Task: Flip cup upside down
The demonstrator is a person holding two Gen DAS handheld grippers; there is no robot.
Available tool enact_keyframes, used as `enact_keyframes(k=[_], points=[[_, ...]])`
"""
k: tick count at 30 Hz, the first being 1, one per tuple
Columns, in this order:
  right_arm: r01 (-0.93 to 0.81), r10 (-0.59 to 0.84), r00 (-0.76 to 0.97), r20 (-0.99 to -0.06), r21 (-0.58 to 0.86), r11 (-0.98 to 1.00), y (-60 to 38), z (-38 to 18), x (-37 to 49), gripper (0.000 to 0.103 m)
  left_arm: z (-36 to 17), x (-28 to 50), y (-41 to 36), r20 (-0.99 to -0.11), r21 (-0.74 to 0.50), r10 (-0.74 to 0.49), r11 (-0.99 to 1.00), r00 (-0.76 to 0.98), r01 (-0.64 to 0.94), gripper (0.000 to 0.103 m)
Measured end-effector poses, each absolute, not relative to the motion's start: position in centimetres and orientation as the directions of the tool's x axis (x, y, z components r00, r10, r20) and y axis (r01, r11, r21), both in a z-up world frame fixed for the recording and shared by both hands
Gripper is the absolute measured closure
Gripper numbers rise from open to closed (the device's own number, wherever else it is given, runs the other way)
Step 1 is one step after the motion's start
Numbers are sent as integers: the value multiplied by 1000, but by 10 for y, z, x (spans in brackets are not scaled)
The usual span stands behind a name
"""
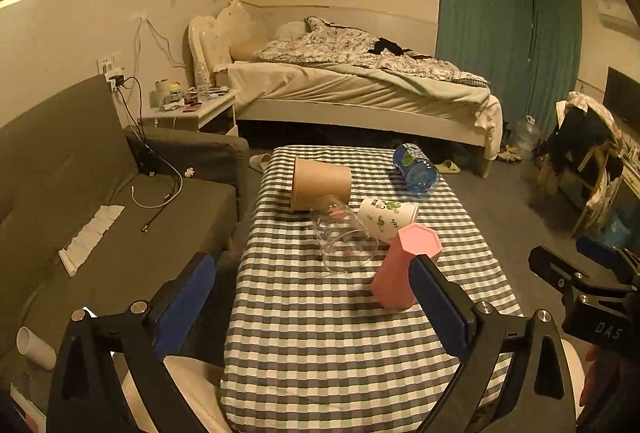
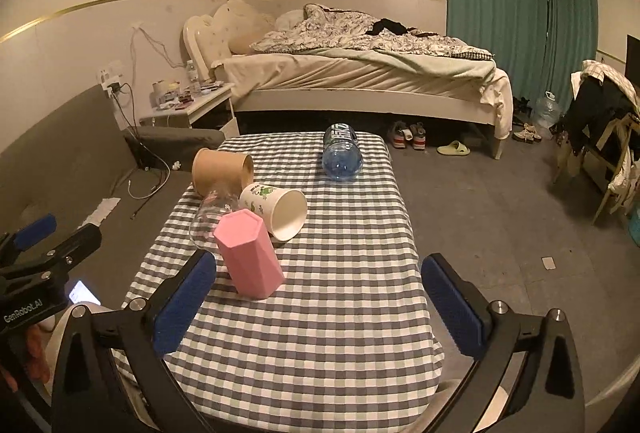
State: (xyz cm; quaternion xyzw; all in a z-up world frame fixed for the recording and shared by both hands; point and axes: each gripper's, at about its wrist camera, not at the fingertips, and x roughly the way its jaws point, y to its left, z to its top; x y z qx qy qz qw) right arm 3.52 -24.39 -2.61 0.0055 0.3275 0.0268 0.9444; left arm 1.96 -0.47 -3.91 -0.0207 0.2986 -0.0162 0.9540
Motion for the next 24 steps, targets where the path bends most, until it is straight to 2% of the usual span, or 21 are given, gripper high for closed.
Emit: enact_keyframes(k=[24], points=[[-23,35,771,-636,27,999,-247,-31,34,0,-37,13,-9,-557,-46,-32,999,830,8,2]])
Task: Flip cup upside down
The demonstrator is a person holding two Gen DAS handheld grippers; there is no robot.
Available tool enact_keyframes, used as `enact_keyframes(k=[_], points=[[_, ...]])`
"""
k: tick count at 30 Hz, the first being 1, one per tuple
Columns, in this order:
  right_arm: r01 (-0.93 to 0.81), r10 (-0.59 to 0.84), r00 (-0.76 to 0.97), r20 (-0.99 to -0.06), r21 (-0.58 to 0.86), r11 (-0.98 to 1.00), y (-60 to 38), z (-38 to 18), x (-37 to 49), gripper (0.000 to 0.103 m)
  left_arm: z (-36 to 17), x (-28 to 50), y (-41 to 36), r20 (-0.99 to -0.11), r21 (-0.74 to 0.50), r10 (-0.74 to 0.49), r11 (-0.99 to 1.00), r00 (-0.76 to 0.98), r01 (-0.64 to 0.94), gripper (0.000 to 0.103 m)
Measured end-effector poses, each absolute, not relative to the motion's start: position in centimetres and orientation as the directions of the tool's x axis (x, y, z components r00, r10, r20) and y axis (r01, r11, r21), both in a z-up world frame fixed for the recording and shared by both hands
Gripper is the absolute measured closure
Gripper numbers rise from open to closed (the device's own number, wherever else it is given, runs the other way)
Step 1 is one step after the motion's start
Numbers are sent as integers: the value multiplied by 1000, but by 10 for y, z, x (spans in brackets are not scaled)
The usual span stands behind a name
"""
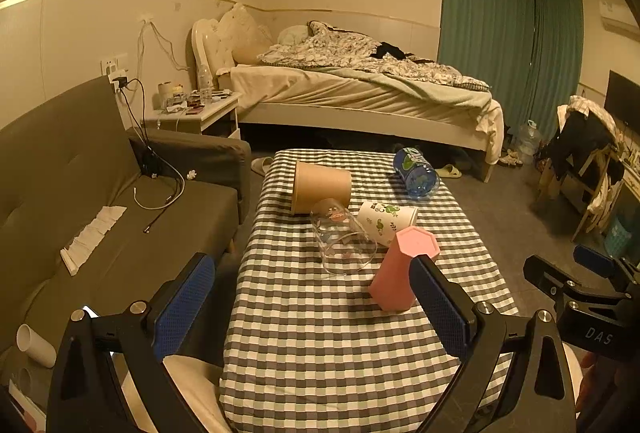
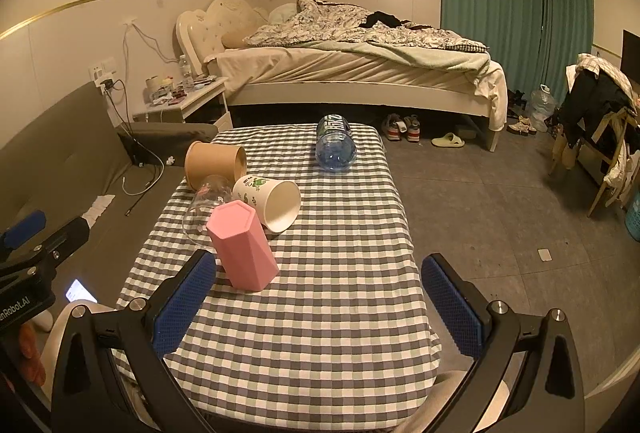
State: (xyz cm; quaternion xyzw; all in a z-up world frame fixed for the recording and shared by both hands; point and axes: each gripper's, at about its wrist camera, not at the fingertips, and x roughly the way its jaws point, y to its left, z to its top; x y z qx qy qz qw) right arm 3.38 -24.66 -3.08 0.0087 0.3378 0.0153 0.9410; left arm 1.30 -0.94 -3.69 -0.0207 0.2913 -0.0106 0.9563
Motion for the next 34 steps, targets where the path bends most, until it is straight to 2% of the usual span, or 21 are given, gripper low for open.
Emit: enact_keyframes(k=[34], points=[[-38,42,752,-657,21,999,-238,-35,37,0,-40,10,-5,-558,-40,-19,999,830,-4,2]])
